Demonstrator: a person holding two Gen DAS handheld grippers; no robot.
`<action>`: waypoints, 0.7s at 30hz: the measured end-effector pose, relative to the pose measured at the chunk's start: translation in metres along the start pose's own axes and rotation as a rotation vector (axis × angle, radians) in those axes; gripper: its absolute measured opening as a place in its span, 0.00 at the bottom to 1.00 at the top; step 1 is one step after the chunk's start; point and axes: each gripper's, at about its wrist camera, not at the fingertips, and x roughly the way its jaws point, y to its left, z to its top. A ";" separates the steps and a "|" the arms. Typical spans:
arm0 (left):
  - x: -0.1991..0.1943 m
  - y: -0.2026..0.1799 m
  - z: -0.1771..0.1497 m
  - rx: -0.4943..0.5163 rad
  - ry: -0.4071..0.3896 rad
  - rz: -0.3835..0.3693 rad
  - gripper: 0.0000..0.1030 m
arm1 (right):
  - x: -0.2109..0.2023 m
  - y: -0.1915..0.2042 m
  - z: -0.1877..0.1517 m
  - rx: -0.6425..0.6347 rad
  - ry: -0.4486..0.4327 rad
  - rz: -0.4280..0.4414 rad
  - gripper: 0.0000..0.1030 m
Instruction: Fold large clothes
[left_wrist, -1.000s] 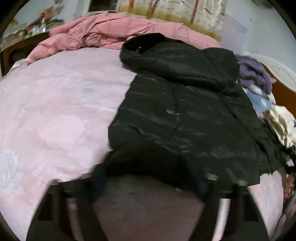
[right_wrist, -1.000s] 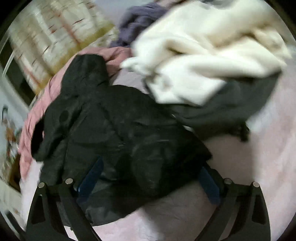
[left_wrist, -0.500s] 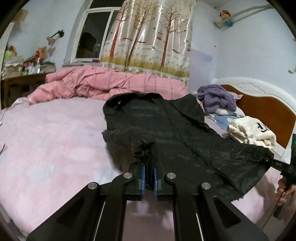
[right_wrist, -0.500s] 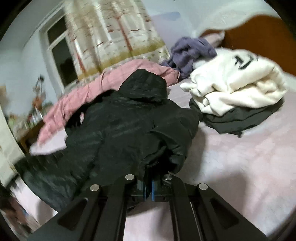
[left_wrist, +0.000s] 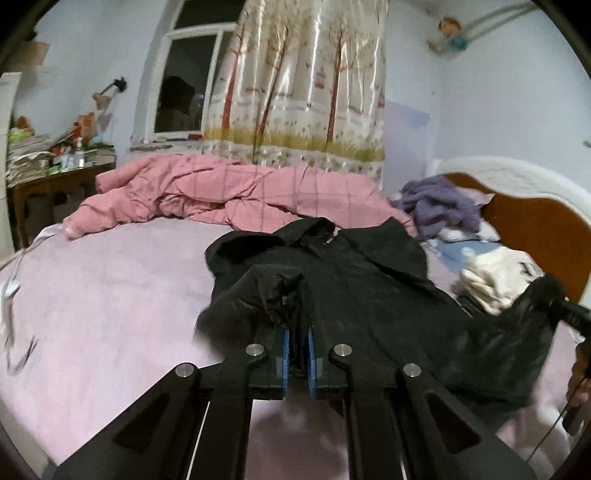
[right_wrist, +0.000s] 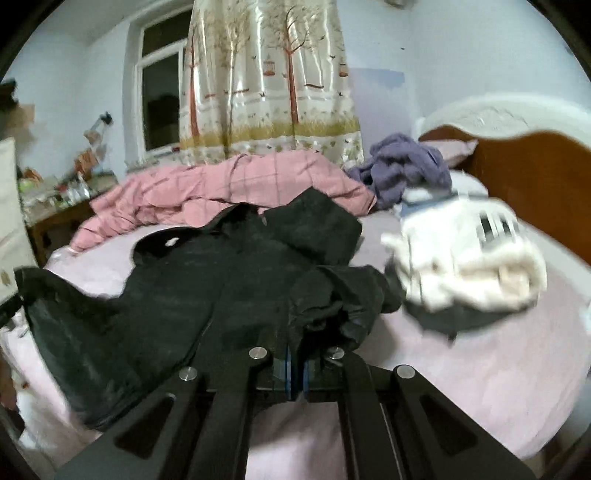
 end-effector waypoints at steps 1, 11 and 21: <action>0.032 -0.001 0.010 0.030 0.030 0.058 0.11 | 0.020 -0.001 0.018 0.018 -0.003 -0.006 0.03; 0.142 0.044 -0.014 0.007 0.061 0.320 0.64 | 0.220 -0.036 0.020 0.112 0.152 -0.124 0.71; 0.098 0.024 0.000 0.046 -0.023 0.171 0.82 | 0.151 -0.064 0.026 0.131 -0.069 -0.155 0.85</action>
